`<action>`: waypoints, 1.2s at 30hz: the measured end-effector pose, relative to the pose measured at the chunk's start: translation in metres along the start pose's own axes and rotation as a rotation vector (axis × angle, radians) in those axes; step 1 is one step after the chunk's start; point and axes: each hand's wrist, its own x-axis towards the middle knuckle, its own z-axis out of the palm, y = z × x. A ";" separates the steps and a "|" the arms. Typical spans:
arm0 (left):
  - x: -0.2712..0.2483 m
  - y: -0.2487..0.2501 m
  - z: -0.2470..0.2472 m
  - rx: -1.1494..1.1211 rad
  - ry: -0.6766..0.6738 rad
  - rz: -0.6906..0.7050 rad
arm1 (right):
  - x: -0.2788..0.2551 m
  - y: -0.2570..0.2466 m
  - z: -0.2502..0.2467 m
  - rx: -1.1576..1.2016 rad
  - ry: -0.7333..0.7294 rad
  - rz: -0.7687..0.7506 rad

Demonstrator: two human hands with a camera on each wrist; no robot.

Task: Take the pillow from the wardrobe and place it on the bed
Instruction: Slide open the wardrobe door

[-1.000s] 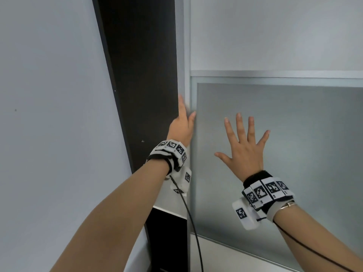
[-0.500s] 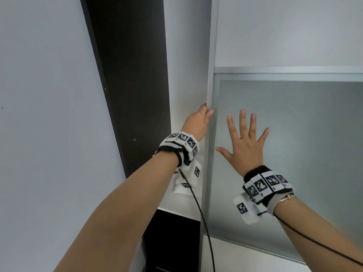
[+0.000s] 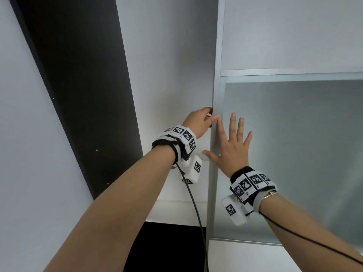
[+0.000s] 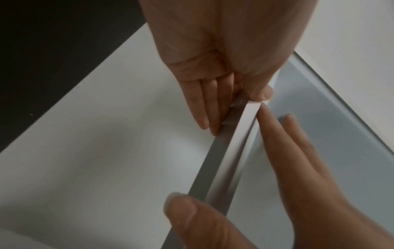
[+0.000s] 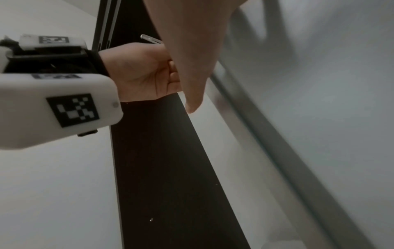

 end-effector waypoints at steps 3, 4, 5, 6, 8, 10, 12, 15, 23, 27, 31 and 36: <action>0.009 0.017 0.016 0.030 -0.027 0.033 | -0.001 0.020 -0.005 -0.068 0.031 0.033; 0.011 0.020 0.019 0.034 -0.033 0.039 | 0.000 0.023 -0.006 -0.081 0.034 0.048; 0.013 0.028 0.026 0.030 -0.037 0.048 | -0.001 0.032 -0.008 -0.082 0.045 0.060; 0.015 0.029 0.029 0.016 -0.042 0.053 | -0.001 0.034 -0.010 -0.086 0.043 0.072; 0.017 0.035 0.040 -0.016 -0.054 0.065 | -0.001 0.042 -0.013 -0.092 0.046 0.104; 0.019 0.046 0.054 -0.046 -0.070 0.068 | -0.003 0.055 -0.017 -0.105 0.033 0.138; 0.019 0.054 0.065 -0.076 -0.092 0.064 | -0.006 0.069 -0.020 -0.111 0.016 0.162; 0.017 0.062 0.078 -0.081 -0.114 0.073 | -0.012 0.090 -0.025 -0.115 0.009 0.188; 0.003 0.054 0.084 -0.120 -0.126 0.024 | -0.023 0.129 -0.036 -0.103 -0.004 0.288; -0.002 0.043 0.081 -0.107 -0.113 0.000 | -0.026 0.147 -0.036 -0.139 0.049 0.327; -0.007 0.027 0.076 -0.112 -0.094 -0.015 | -0.028 0.161 -0.033 -0.188 0.070 0.313; -0.008 0.030 0.087 -0.115 -0.102 -0.034 | -0.030 0.189 -0.048 -0.157 0.055 0.374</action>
